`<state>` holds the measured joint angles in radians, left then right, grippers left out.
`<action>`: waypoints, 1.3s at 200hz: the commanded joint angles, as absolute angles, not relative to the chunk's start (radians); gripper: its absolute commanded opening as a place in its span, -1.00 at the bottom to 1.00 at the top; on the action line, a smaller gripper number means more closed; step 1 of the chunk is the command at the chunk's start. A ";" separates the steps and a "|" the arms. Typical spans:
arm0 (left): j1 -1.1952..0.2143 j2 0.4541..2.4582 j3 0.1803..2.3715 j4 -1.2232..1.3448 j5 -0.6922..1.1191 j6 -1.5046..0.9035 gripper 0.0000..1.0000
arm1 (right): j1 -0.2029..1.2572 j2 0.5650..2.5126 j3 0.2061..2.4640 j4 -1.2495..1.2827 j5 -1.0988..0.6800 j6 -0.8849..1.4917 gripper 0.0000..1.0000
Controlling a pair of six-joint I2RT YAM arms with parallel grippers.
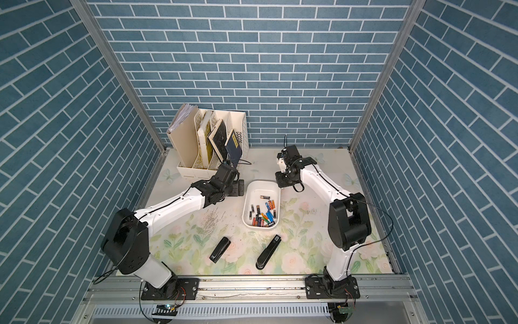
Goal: Take the batteries out of the storage box
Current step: Pick up the battery from the storage box, then place the battery at the center of the board.
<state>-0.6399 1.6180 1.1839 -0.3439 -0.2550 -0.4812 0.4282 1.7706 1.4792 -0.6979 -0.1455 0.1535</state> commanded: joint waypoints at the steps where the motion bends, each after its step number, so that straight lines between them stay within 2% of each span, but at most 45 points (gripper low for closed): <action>1: -0.648 1.643 1.217 -0.367 -0.248 -0.474 0.88 | 0.397 1.729 1.405 -0.733 -0.140 0.173 -0.68; 77: -0.664 1.690 1.241 -0.373 -0.229 -0.478 0.88 | 0.353 1.748 1.201 -0.597 -0.128 0.240 -0.69; 260: -0.678 1.738 1.261 -0.385 -0.217 -0.482 0.88 | 0.337 1.862 1.128 -0.524 -0.112 0.258 -0.66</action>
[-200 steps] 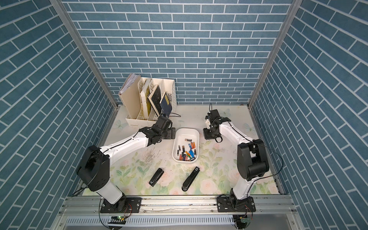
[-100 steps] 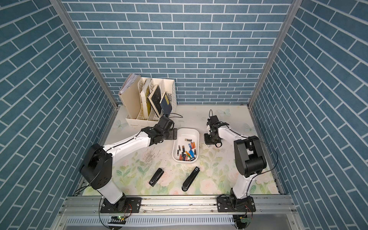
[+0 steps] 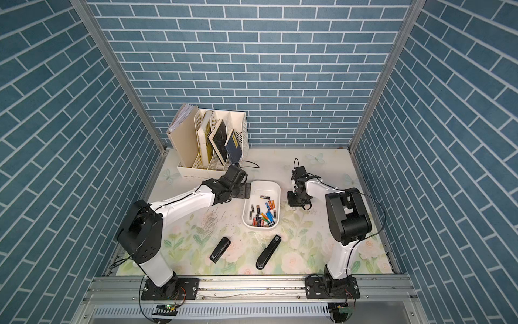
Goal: Take the batteries out of the storage box
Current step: Place the battery at the center of the board.
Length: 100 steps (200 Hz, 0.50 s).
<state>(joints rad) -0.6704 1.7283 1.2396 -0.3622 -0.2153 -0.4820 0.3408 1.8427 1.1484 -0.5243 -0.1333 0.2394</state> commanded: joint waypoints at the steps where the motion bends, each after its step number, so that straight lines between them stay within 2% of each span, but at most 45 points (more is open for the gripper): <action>1: -0.678 1.737 1.261 -0.385 -0.216 -0.482 0.88 | 0.337 1.862 1.128 -0.523 -0.112 0.258 -0.66; 100: -0.680 1.739 1.270 -0.393 -0.219 -0.479 0.88 | 0.338 1.855 1.129 -0.526 -0.107 0.256 -0.49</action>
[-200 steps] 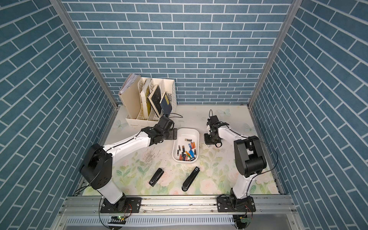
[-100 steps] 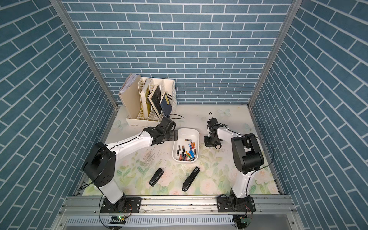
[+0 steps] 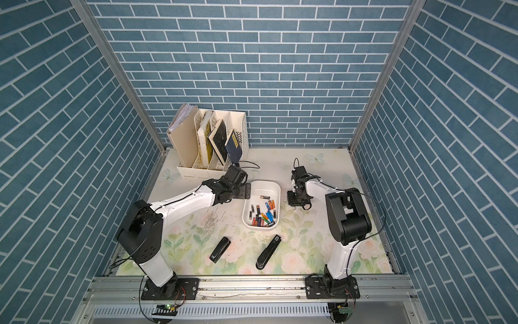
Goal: Take the batteries out of the storage box
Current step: Place the battery at the center of the board.
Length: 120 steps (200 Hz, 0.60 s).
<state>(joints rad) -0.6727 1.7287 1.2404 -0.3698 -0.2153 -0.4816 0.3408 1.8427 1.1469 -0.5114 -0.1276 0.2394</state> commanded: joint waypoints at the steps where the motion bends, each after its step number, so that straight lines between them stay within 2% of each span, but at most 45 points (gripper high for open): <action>1: -0.680 1.739 1.270 -0.393 -0.220 -0.479 0.88 | 0.338 1.855 1.129 -0.526 -0.107 0.257 -0.49; 79: -0.680 1.732 1.298 -0.428 -0.225 -0.476 0.88 | 0.336 1.855 1.132 -0.532 -0.109 0.254 -0.35; 120: -0.680 1.741 1.322 -0.460 -0.224 -0.470 0.88 | 0.336 1.851 1.149 -0.553 -0.106 0.252 -0.20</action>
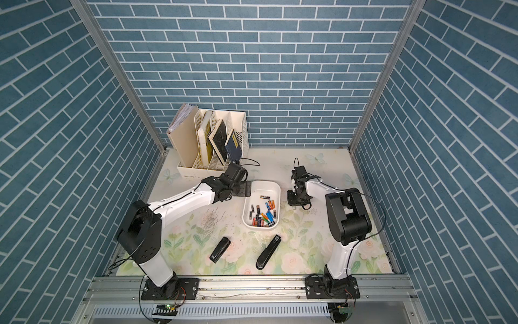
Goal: Take the batteries out of the storage box
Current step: Place the battery at the center of the board.
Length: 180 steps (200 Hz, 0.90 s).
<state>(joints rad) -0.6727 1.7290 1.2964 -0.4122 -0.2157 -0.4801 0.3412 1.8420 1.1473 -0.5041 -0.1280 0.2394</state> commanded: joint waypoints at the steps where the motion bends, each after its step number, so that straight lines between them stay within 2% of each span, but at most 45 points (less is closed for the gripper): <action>1: -0.680 1.740 1.322 -0.460 -0.223 -0.470 0.88 | 0.336 1.851 1.150 -0.555 -0.106 0.252 -0.19; 36: -0.680 1.742 1.347 -0.487 -0.223 -0.454 0.88 | 0.337 1.821 1.192 -0.582 -0.114 0.255 0.06; 56: -0.680 1.752 1.401 -0.535 -0.235 -0.436 0.88 | 0.338 1.798 1.209 -0.584 -0.126 0.264 0.14; 180: -0.724 1.801 1.536 -0.620 -0.212 -0.482 0.82 | 0.336 1.767 1.313 -0.651 -0.134 0.229 0.17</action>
